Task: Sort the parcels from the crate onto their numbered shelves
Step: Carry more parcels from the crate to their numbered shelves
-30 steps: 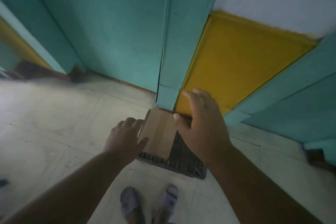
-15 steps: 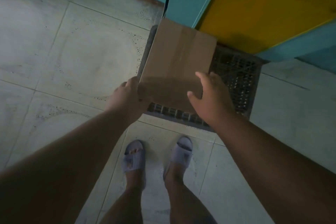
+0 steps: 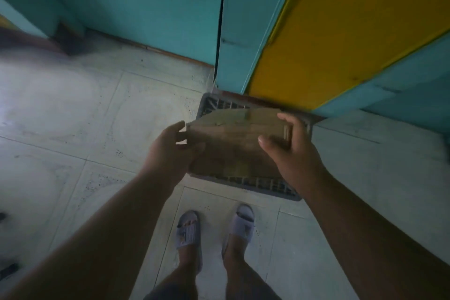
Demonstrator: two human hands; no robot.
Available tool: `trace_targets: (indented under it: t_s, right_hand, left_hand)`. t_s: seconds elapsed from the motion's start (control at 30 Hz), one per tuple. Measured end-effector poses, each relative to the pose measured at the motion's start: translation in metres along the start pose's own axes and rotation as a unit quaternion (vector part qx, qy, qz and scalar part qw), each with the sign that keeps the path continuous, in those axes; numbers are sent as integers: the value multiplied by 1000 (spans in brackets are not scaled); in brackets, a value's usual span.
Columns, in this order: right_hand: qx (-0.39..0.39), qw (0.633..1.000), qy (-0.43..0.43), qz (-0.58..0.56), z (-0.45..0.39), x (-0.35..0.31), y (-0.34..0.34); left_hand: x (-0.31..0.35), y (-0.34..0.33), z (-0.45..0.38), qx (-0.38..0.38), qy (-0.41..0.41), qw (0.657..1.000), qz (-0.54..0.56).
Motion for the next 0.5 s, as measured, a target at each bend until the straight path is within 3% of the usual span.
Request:
trace_targets:
  t_s: [0.1, 0.17, 0.27, 0.37, 0.5]
  right_hand:
    - [-28, 994, 48, -91, 37, -71, 66]
    - [-45, 988, 99, -107, 65, -114, 107]
    - [-68, 979, 176, -76, 102, -165, 146]
    - [-29, 962, 272, -9, 129, -209, 180]
    - [48, 960, 274, -17, 138, -246, 220]
  left_hand:
    - [88, 27, 63, 84, -59, 995, 2]
    - [141, 35, 108, 84, -74, 993, 29]
    - [198, 39, 161, 19, -86, 993, 78]
    - [244, 48, 199, -28, -143, 985, 96]
    - [283, 56, 229, -93, -232, 966, 63]
Point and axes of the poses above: each hand's wrist, its own z-axis away from the middle knuckle, its own y-axis out of the back of the hand, x = y × z, the point moved 8 cm from there along -z, towards the middle knuckle, and after that the axes turned 7 degrees about x, right-handed, at the moved point
